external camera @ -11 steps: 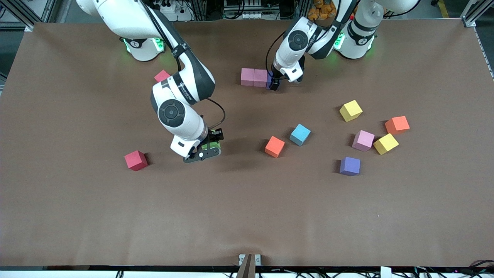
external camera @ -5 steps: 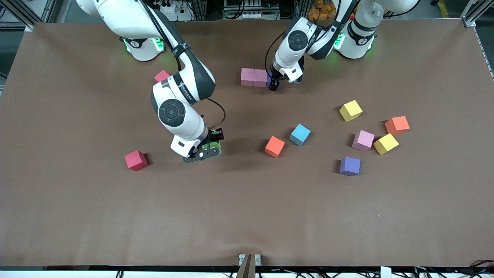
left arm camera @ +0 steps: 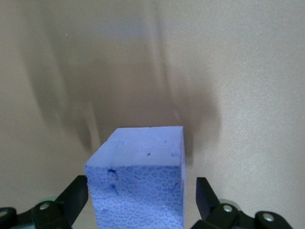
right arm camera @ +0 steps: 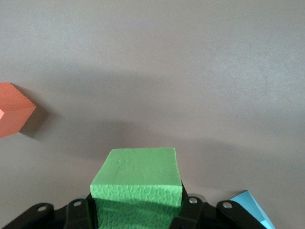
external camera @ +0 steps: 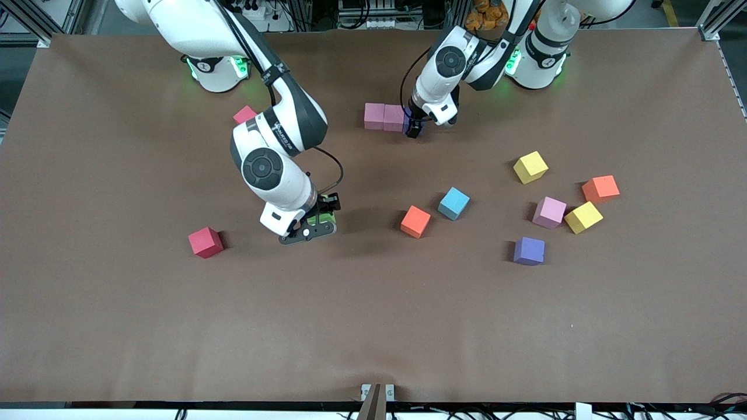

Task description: Form number 2 with 11 blocks

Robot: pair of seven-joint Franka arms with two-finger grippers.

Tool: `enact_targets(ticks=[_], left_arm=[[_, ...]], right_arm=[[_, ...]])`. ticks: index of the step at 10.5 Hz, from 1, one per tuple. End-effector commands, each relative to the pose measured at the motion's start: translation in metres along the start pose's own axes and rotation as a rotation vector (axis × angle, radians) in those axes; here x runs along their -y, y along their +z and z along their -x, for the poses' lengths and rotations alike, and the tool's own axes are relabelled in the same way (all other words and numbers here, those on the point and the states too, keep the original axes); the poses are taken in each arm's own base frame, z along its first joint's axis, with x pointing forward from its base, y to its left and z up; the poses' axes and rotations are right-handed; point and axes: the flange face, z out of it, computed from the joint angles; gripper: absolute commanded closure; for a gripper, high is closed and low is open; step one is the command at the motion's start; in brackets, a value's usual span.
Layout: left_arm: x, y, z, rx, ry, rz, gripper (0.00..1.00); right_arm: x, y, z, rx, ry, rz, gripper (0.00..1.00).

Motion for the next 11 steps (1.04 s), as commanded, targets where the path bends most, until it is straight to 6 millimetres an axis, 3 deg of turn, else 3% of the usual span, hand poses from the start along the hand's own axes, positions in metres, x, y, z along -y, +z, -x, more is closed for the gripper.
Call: enact_targets(ticks=[1,8,11], left_arm=[[0.002,-0.006,0.004,-0.017,-0.011,-0.037,0.0],[-0.008,-0.027,0.011,-0.02,0.002,-0.053,0.0],[-0.012,-0.048,0.018,-0.026,0.011,-0.089,0.0]], right_arm=[[0.005,-0.009,0.006,-0.009,0.02,-0.011,1.0],[0.006,-0.007,0.007,-0.007,0.017,-0.011,1.0],[0.014,-0.007,0.009,-0.008,0.028,-0.01,1.0]])
